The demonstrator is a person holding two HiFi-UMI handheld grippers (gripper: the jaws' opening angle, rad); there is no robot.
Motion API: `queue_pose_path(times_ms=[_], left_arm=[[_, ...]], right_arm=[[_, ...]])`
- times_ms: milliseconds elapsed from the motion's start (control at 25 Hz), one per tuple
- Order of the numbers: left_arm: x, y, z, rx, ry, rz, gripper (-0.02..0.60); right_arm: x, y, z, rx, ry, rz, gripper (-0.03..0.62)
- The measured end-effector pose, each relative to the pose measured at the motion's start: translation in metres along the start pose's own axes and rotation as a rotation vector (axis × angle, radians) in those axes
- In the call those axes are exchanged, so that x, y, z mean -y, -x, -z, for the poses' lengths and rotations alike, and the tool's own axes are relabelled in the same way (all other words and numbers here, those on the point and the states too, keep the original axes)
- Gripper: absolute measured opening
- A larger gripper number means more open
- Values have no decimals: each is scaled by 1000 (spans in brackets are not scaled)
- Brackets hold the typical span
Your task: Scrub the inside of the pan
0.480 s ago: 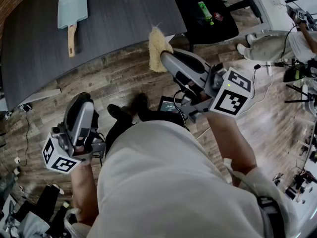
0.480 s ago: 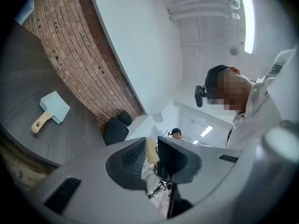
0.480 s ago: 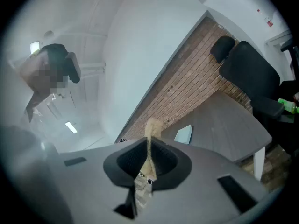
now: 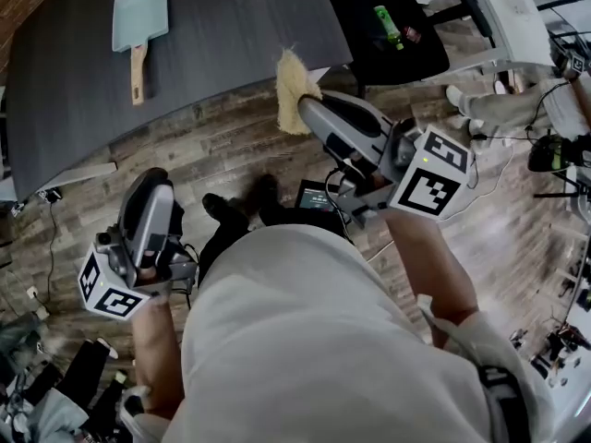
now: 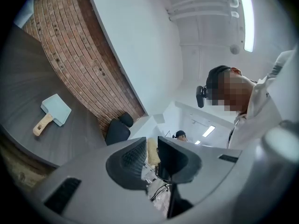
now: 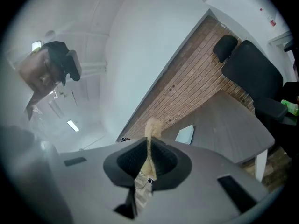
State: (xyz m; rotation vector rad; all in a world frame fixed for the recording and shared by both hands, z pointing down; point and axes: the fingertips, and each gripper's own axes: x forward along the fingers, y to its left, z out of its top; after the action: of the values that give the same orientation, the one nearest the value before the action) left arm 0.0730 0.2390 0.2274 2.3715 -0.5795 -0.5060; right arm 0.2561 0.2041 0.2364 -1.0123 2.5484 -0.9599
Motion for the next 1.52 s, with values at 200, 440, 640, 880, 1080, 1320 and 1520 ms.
queue_pose_path(times_ms=[200, 440, 640, 880, 1080, 1320, 1520], left_arm=[[1, 2, 5, 6, 2, -25, 83], [-6, 8, 2, 29, -2, -62, 83], [-9, 14, 6, 44, 3, -90, 83], [-14, 16, 4, 64, 0, -119, 83], [-23, 25, 3, 67, 9, -161, 83], [-54, 31, -3, 65, 38, -185, 83], [-95, 27, -13, 33, 55, -190, 88]], right_arm=[[0, 1, 3, -3, -17, -18, 34], [-1, -8, 4, -11, -26, -55, 34], [0, -7, 6, -19, -31, -69, 34], [3, -9, 4, -25, -30, -77, 34], [9, -20, 7, -41, -45, -85, 35], [13, -46, 10, -72, -33, -79, 34], [23, -72, 12, -84, -14, -35, 34]])
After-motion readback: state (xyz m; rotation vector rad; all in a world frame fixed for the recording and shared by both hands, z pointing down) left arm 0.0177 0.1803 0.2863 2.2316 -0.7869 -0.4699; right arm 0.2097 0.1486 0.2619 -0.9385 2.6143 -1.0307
